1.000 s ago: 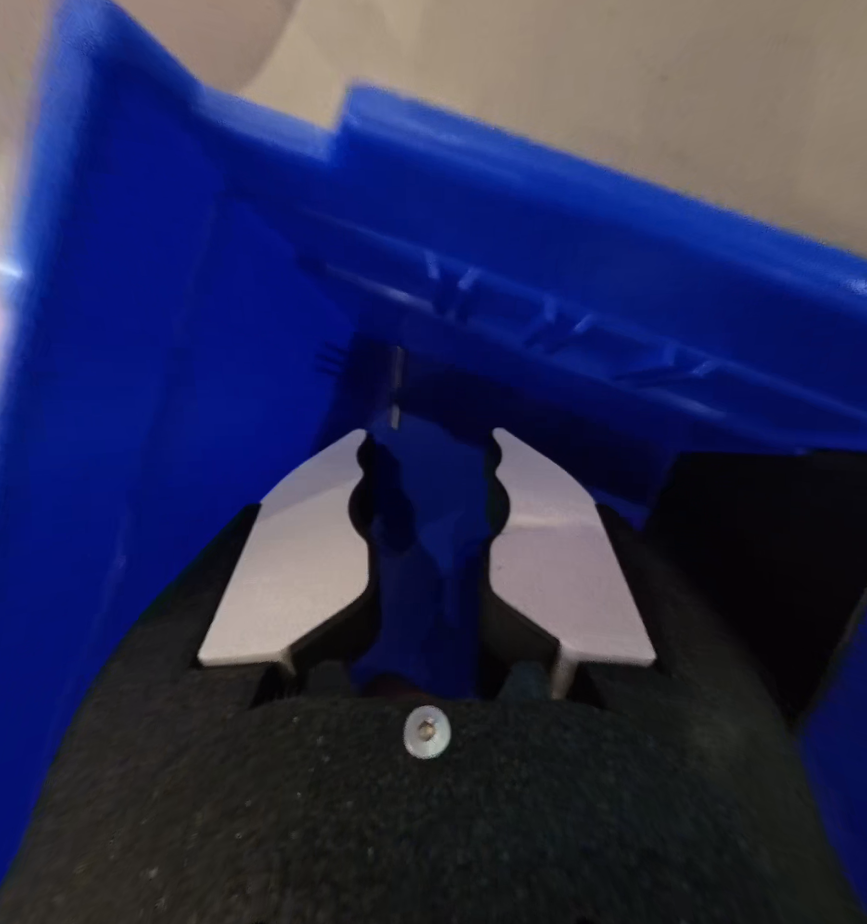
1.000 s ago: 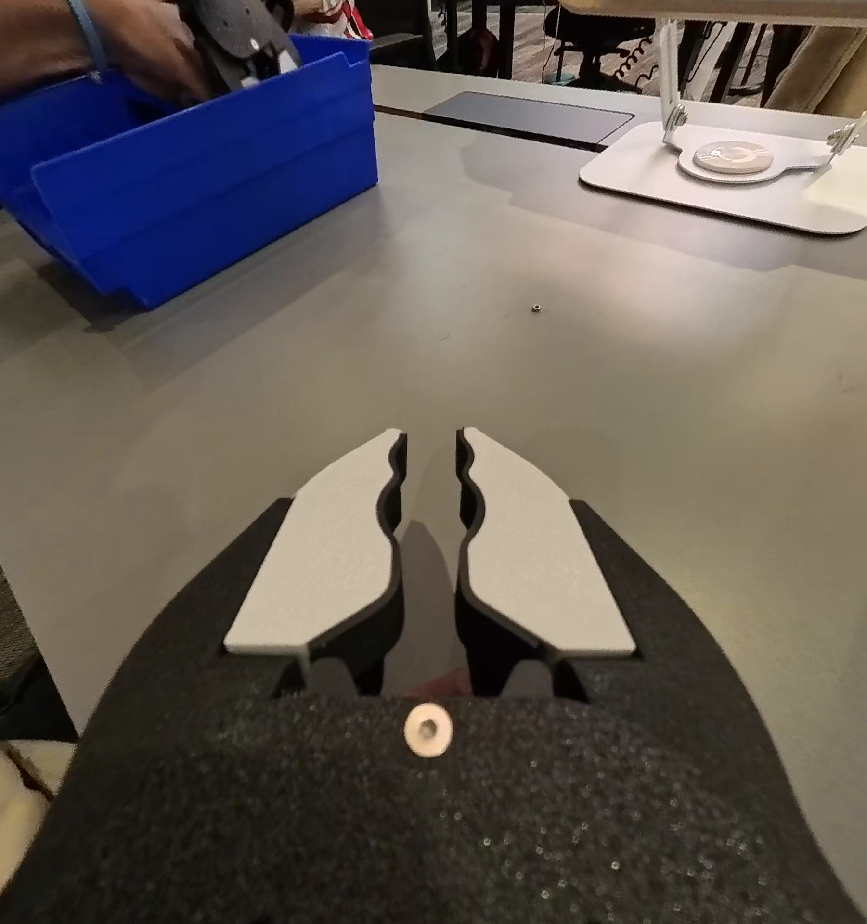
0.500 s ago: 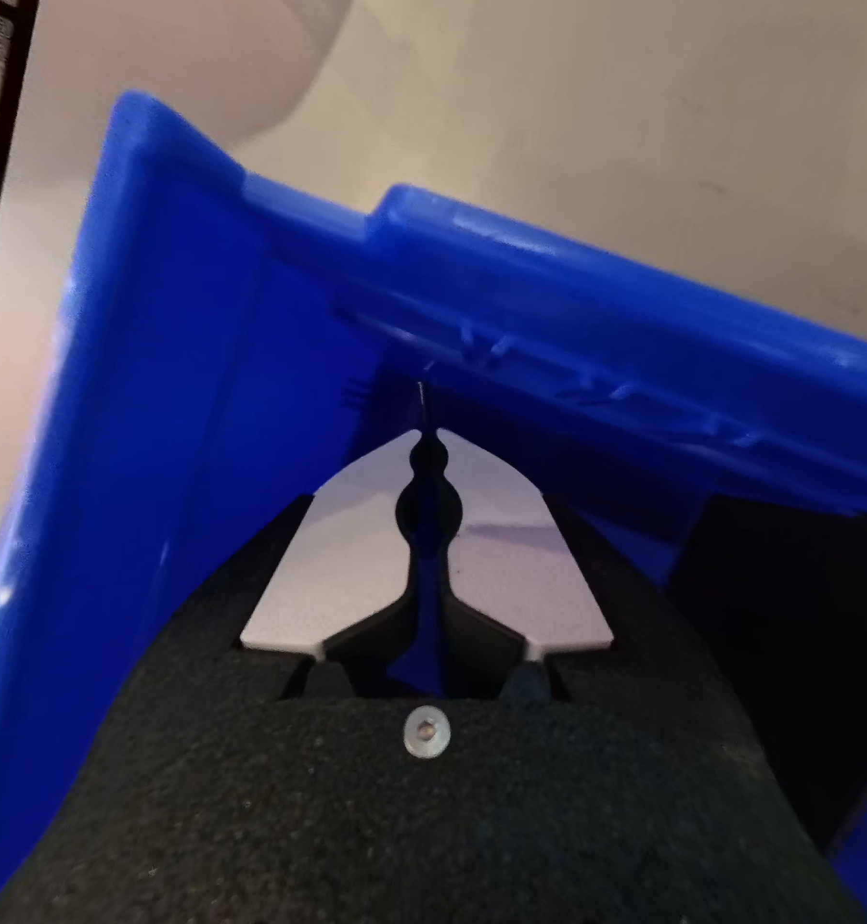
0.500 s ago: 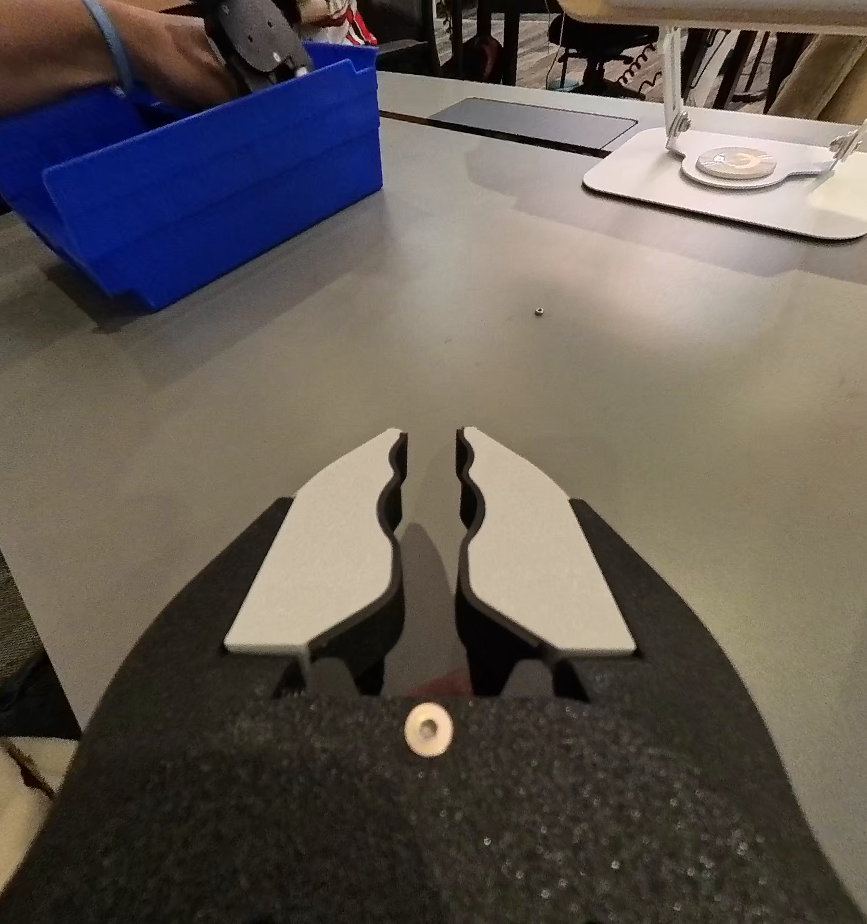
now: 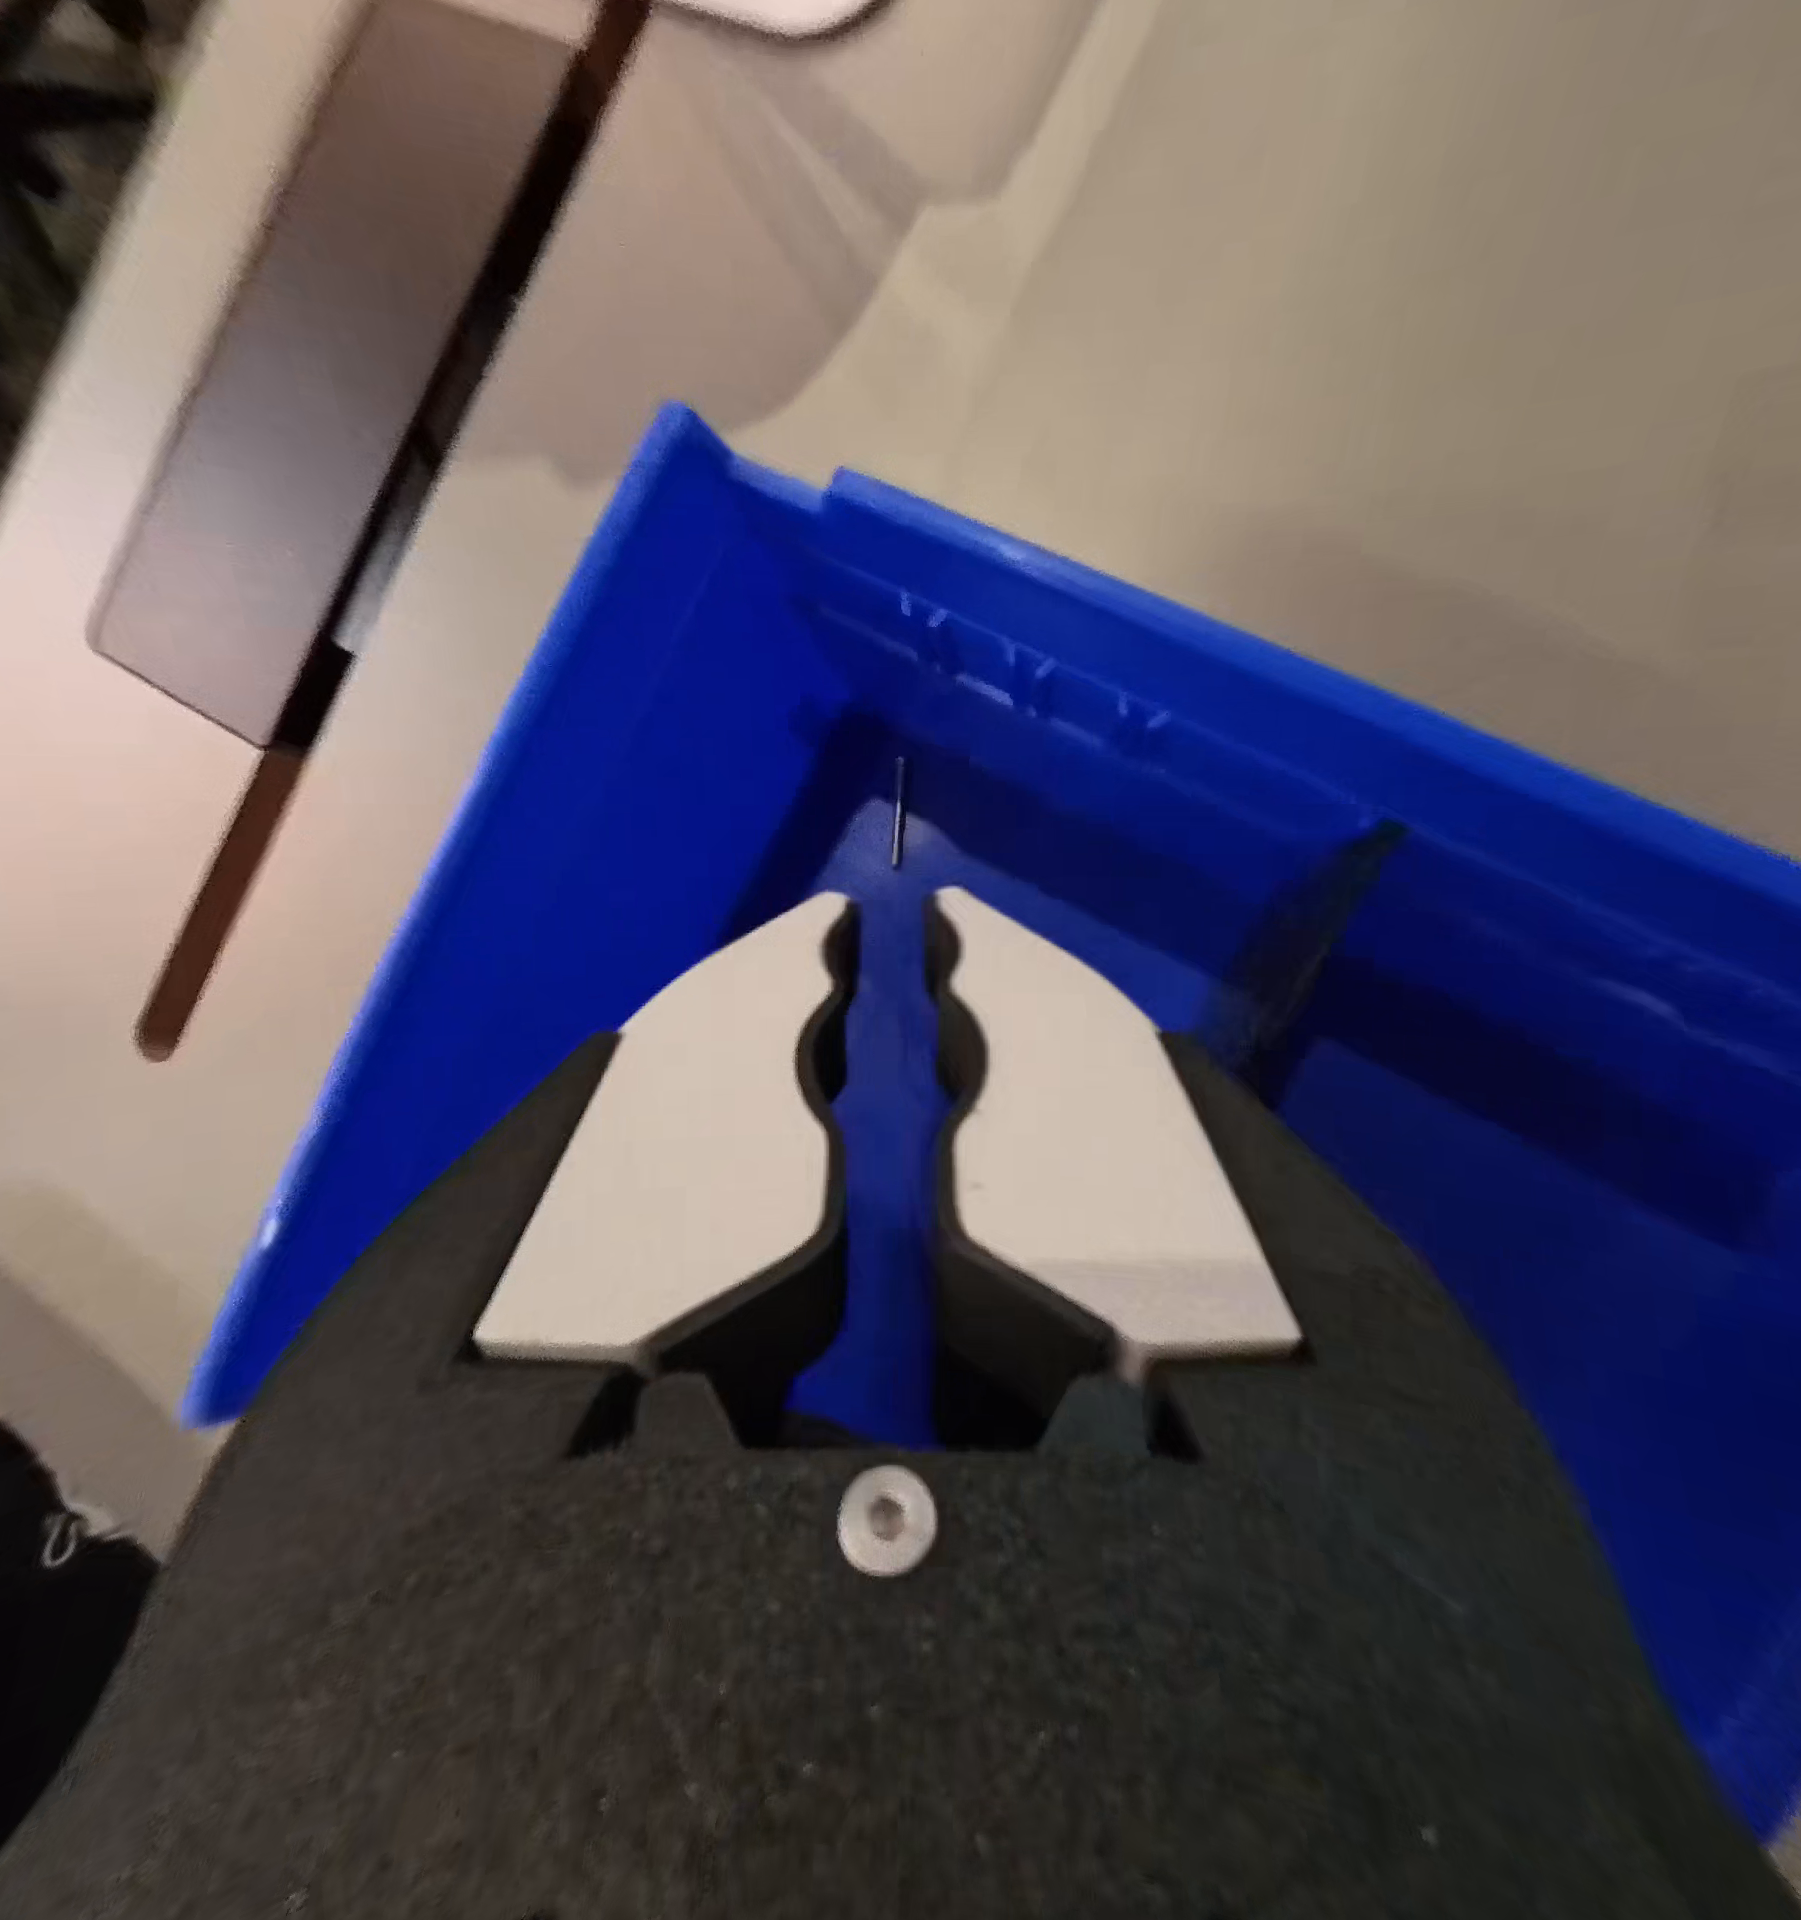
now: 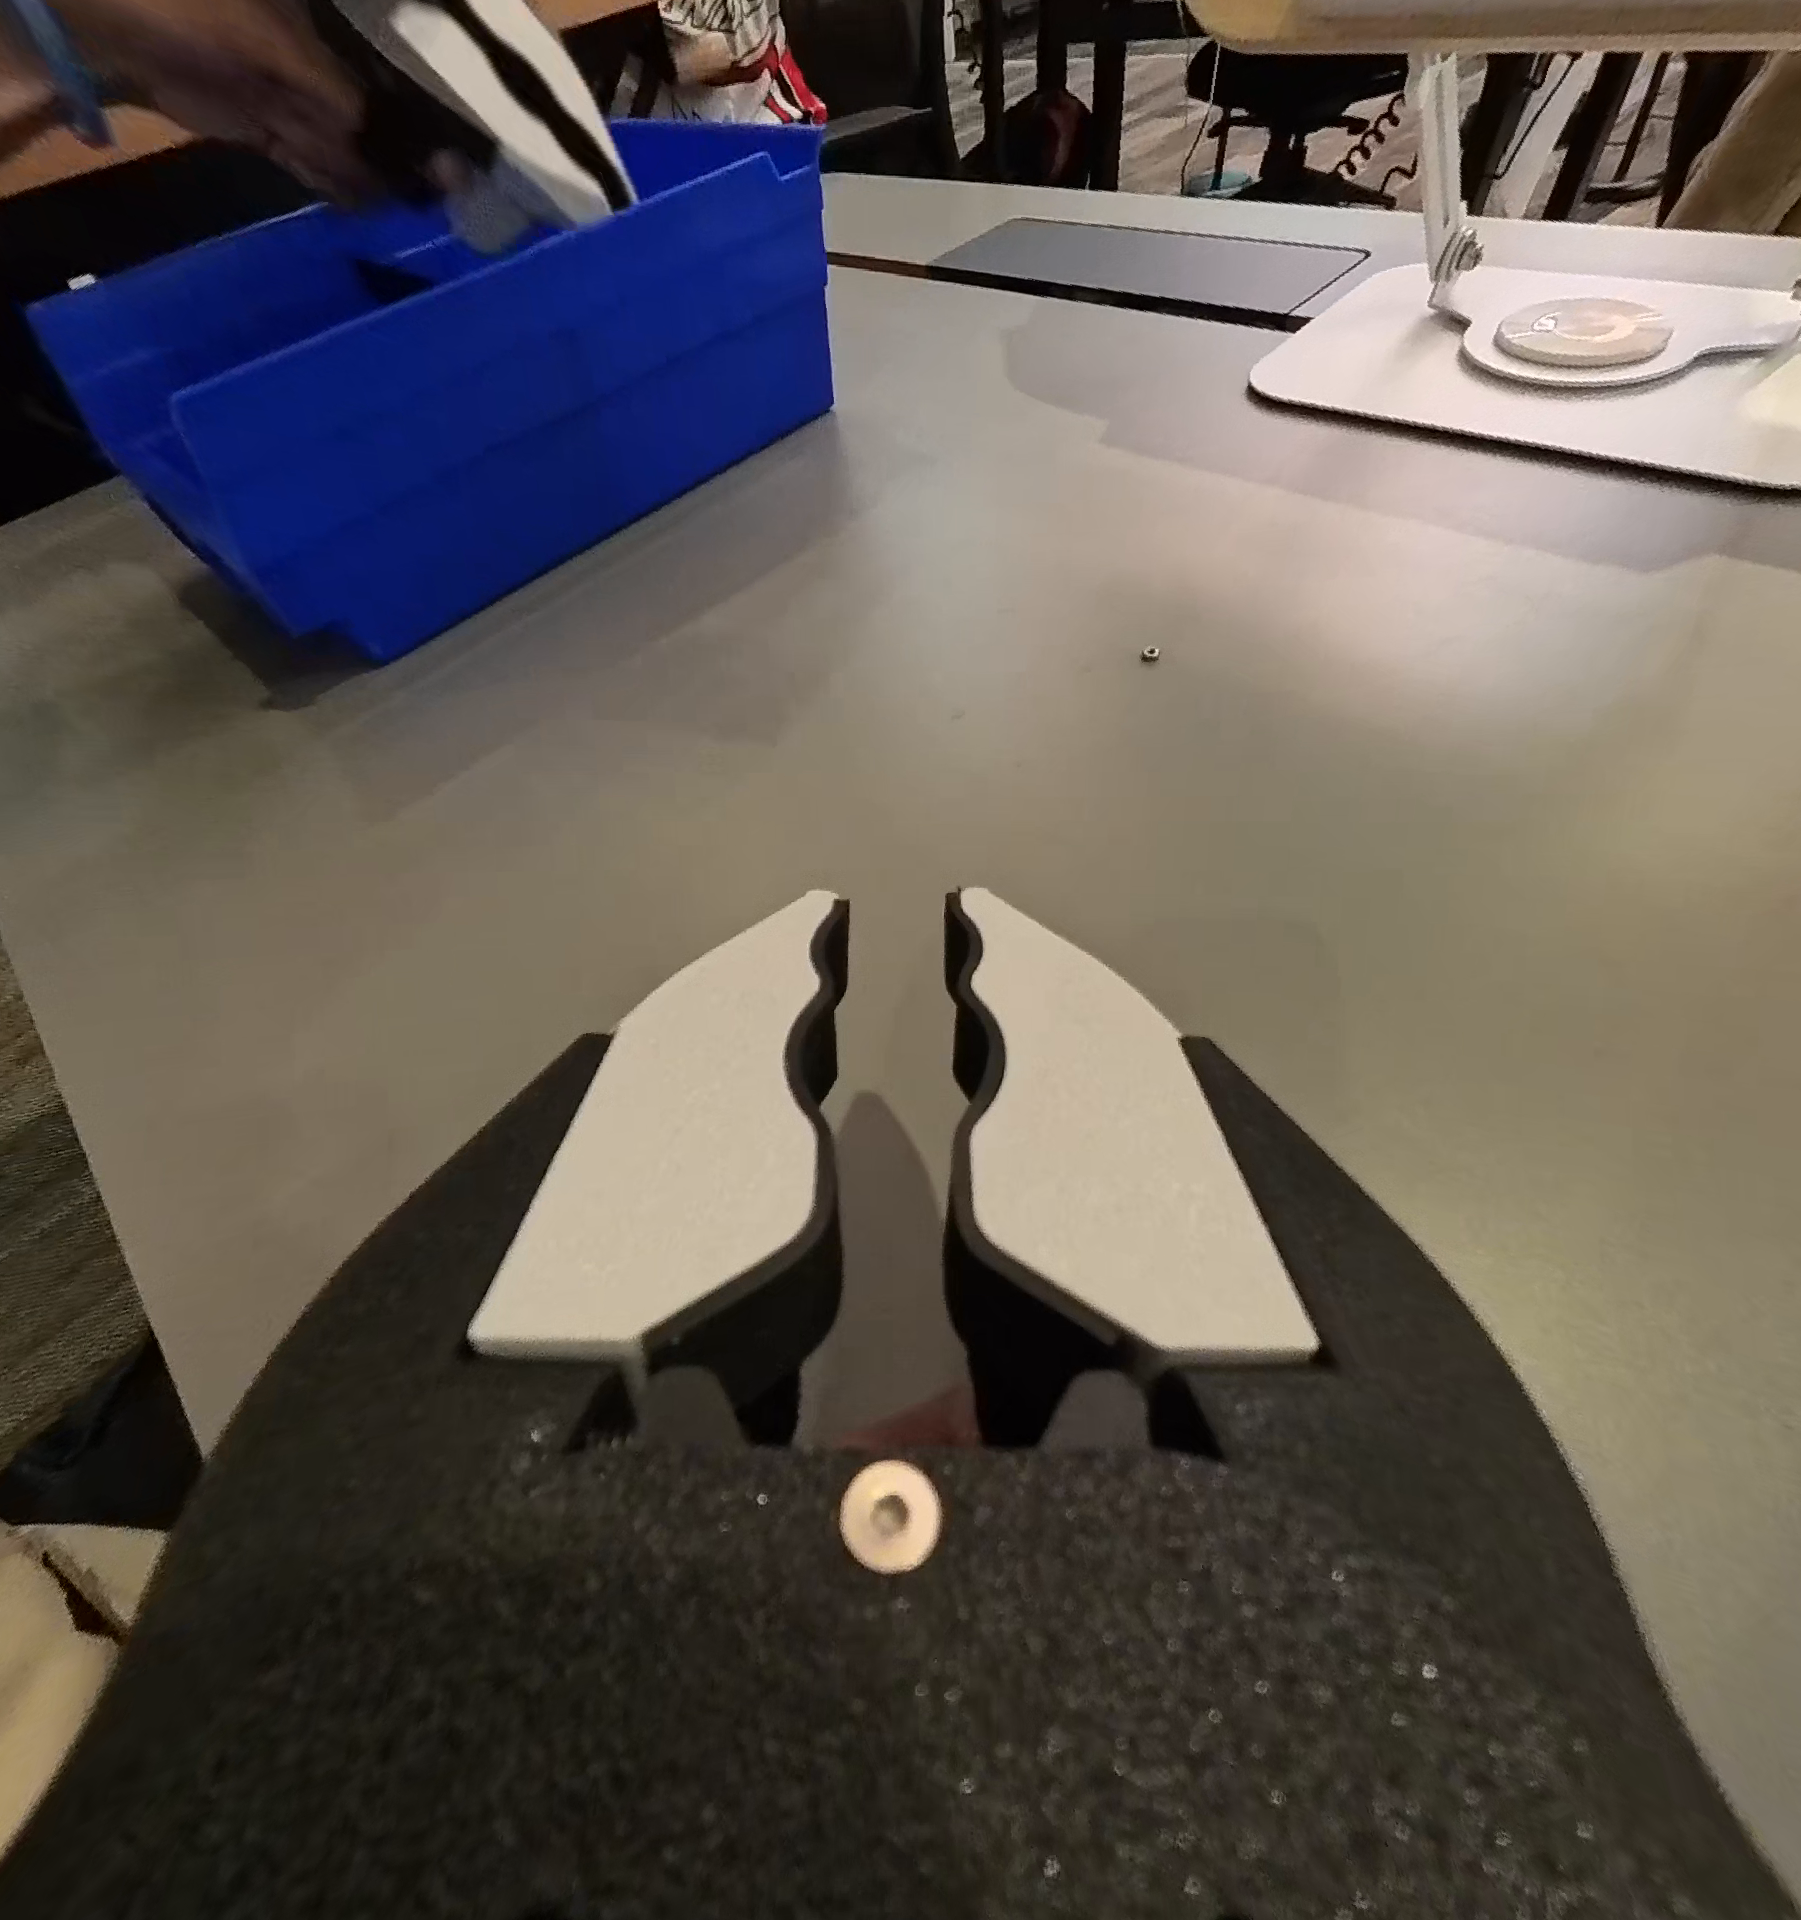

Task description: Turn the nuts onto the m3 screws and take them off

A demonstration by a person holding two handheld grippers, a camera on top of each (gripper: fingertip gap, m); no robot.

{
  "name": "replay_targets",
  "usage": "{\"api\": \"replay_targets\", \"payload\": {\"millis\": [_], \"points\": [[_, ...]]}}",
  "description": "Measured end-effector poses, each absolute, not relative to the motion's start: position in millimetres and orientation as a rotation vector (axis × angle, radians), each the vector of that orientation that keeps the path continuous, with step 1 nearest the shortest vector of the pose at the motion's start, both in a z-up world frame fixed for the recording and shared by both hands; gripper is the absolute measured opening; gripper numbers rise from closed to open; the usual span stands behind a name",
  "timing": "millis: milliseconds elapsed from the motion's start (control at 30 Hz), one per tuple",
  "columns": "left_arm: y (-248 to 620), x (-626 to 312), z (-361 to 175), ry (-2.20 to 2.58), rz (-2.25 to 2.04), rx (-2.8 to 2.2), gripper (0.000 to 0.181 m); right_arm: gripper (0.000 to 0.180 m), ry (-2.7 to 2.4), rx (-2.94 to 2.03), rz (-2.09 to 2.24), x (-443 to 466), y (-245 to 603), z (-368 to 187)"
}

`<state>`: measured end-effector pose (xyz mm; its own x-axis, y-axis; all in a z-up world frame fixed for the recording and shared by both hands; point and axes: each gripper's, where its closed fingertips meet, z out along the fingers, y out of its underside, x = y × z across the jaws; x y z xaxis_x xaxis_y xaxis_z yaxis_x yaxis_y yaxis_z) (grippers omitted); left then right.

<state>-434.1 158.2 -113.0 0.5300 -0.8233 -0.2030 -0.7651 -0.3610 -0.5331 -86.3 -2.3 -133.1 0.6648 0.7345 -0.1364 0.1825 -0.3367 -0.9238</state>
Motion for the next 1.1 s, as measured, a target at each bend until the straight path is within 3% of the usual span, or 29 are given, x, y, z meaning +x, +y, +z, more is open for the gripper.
{"api": "replay_targets", "payload": {"millis": [67,433,567,833,967,1100], "points": [[168.4,-430.6,-136.3,1.294,-0.155,-2.259,0.021,0.017,-0.724,-1.859,0.670,-86.1,-2.3,-132.7],[180.1,-422.6,-184.0,1.507,-0.253,-2.369,0.020,0.017,-0.716,-1.879,0.677,-85.5,-0.8,-134.8],[183.2,-423.1,-190.7,1.563,-0.212,-2.362,0.004,0.017,-0.718,-1.879,0.664,-85.5,-0.7,-135.0],[180.6,-423.3,-191.0,1.568,-0.219,-2.343,0.002,0.017,-0.722,-1.889,0.662,-86.0,-0.5,-136.5],[182.9,-429.4,-160.1,1.432,-0.224,-2.257,0.002,0.017,-0.726,-1.893,0.674,-86.5,-0.9,-137.0],[174.6,-432.1,-76.0,1.164,-0.326,-2.054,0.002,0.017,-0.727,-1.891,0.697,-86.8,-1.2,-136.4]]}}
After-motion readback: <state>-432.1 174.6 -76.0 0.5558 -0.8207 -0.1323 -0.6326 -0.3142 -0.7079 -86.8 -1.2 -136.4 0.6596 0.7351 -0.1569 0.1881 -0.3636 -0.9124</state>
